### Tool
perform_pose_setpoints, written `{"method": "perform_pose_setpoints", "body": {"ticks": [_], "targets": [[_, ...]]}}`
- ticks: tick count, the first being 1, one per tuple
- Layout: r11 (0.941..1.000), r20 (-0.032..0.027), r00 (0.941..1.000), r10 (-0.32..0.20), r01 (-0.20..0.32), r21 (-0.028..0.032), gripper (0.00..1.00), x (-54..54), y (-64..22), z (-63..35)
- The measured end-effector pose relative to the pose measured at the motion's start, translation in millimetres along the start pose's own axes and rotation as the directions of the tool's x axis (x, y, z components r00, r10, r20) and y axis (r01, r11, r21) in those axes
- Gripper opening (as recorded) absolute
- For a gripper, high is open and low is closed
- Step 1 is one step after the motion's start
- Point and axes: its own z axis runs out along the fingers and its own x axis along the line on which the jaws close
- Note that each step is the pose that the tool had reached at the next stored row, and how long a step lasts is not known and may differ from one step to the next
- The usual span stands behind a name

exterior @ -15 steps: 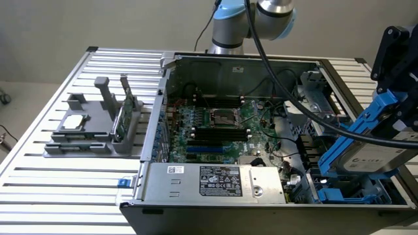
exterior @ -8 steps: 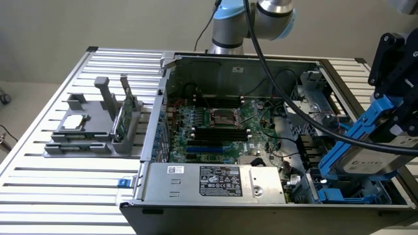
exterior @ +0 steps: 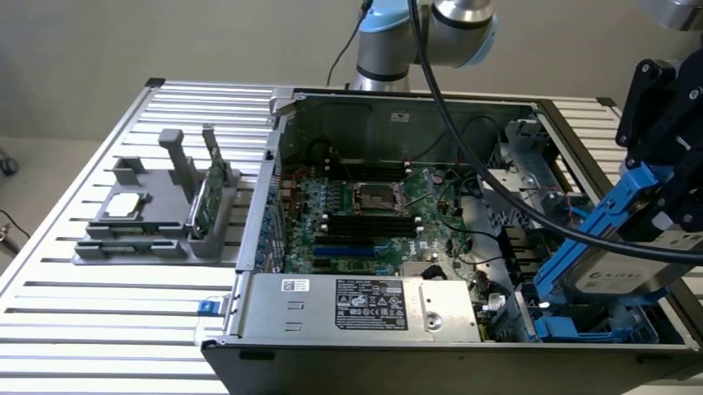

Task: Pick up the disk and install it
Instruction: 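Pick up the disk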

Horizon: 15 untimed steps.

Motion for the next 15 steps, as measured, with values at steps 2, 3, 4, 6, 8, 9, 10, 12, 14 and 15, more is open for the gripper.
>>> {"method": "perform_pose_setpoints", "body": {"ticks": [2,3,4,6,8,9,10,12,14,15], "targets": [[1.0000,-0.0001,1.0000,-0.001,0.001,0.0001,0.33,0.0,0.3,2.1],[1.0000,-0.0001,1.0000,-0.001,0.001,0.0001,0.33,0.0,0.4,3.0],[1.0000,0.0000,1.0000,-0.001,0.001,0.0002,0.33,0.1,0.7,4.1],[1.0000,-0.0002,1.0000,-0.002,0.002,0.0002,0.33,0.1,1.0,5.9],[1.0000,-0.0002,1.0000,-0.003,0.003,0.0001,0.33,0.1,1.2,7.6],[1.0000,0.0000,1.0000,-0.003,0.003,0.0003,0.33,0.2,1.2,8.4],[1.0000,0.0000,1.0000,-0.003,0.003,0.0007,0.33,0.2,1.3,9.1],[1.0000,-0.0001,1.0000,-0.003,0.003,0.0012,0.33,0.2,1.5,10.8],[1.0000,-0.0003,1.0000,-0.004,0.004,0.0014,0.33,0.3,1.7,12.8],[1.0000,0.0002,1.0000,-0.004,0.004,0.0016,0.33,0.3,1.8,14.0]]}}
